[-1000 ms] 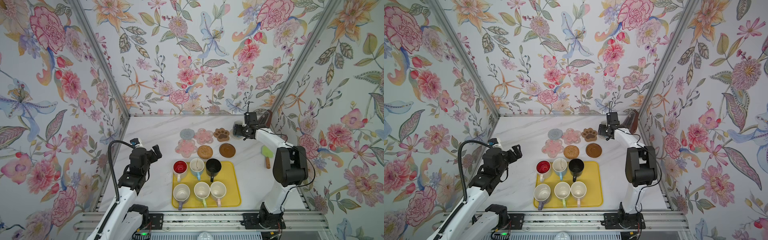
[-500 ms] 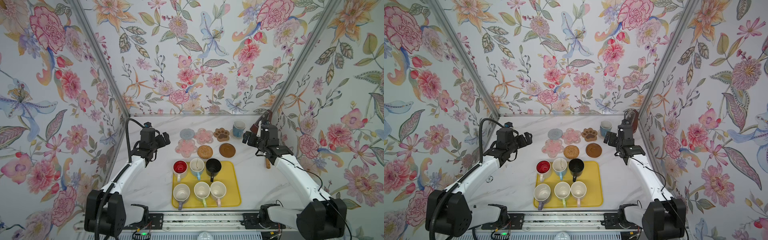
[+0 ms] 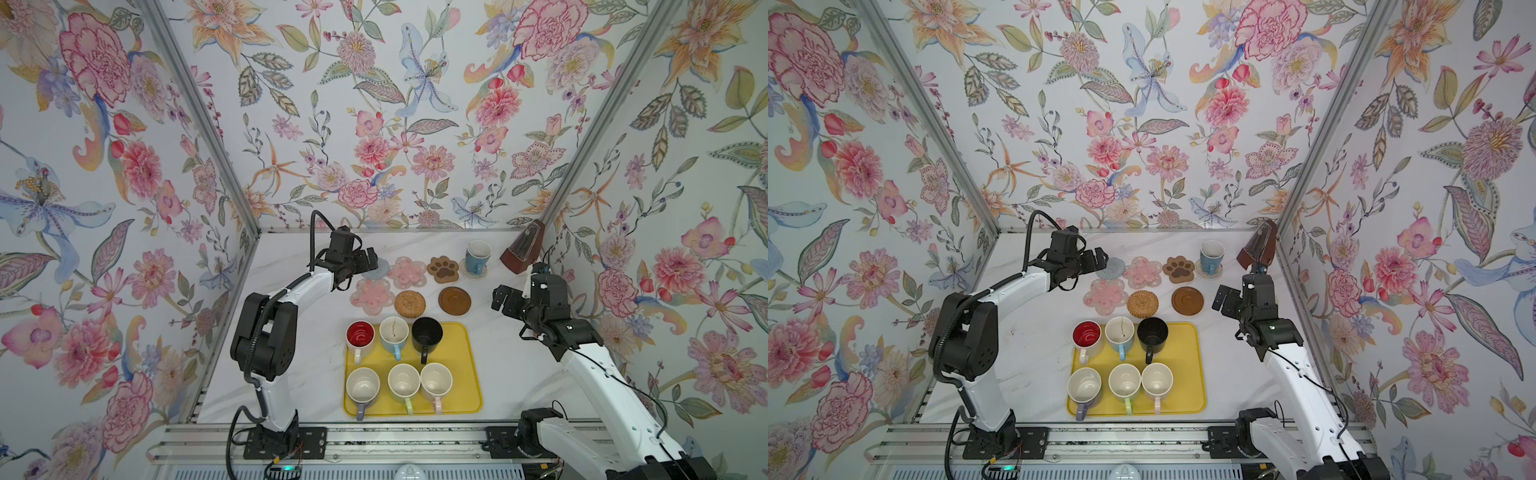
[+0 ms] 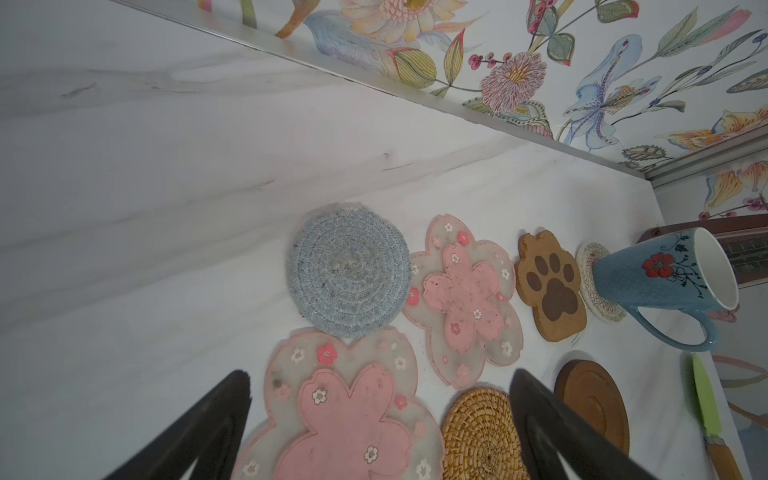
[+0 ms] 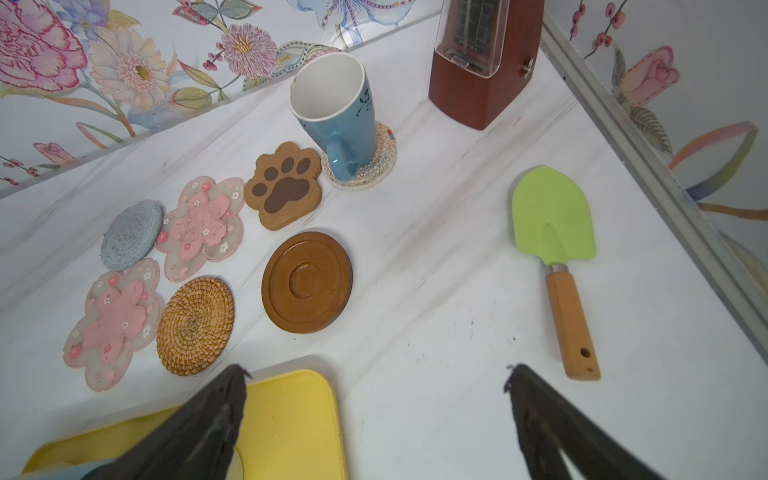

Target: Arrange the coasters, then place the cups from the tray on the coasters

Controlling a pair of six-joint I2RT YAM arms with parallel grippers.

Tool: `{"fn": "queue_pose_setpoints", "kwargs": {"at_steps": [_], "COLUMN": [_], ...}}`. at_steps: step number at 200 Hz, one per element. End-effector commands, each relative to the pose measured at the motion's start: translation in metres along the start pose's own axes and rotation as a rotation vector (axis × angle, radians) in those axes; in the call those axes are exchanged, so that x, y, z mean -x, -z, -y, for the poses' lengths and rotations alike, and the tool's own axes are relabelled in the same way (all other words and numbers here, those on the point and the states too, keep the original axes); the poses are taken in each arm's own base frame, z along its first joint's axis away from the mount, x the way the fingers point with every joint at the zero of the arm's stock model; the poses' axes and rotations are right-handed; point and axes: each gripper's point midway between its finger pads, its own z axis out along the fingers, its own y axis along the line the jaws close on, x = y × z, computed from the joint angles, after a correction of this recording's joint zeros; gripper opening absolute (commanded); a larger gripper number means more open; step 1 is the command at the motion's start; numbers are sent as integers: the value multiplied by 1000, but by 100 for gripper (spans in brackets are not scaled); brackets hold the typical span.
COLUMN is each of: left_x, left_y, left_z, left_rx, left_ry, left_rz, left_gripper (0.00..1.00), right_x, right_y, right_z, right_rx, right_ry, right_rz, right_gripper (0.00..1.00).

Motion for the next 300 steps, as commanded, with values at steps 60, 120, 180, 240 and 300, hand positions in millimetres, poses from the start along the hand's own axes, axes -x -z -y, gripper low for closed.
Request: {"fn": "queue_pose_setpoints", "kwargs": {"at_steps": [60,120,180,240,300], "left_x": [-11,-21,-33,-43,-41], "left_y": [-54,-81,-99,-106,-94], "left_z": [26,16,13,-6,-39], "left_rx": [-19,26,7,83,165], "left_ry": [8,12,36,58,115], "left_rz": [-94,-142,-159,-175,-151], "left_gripper": [99,99,99,99,99], "right_x": [-21,-24,-25,-26,-26], "right_y": [3,7,9,10,10], "right_z": [4,5,7,8,9], "right_rx": [9,8,1,-2,-7], "right_ry": [-31,-42,-41,-42,-41], "right_rz": [-58,-62,-61,-62,-63], "right_gripper": [99,99,99,99,99]}}
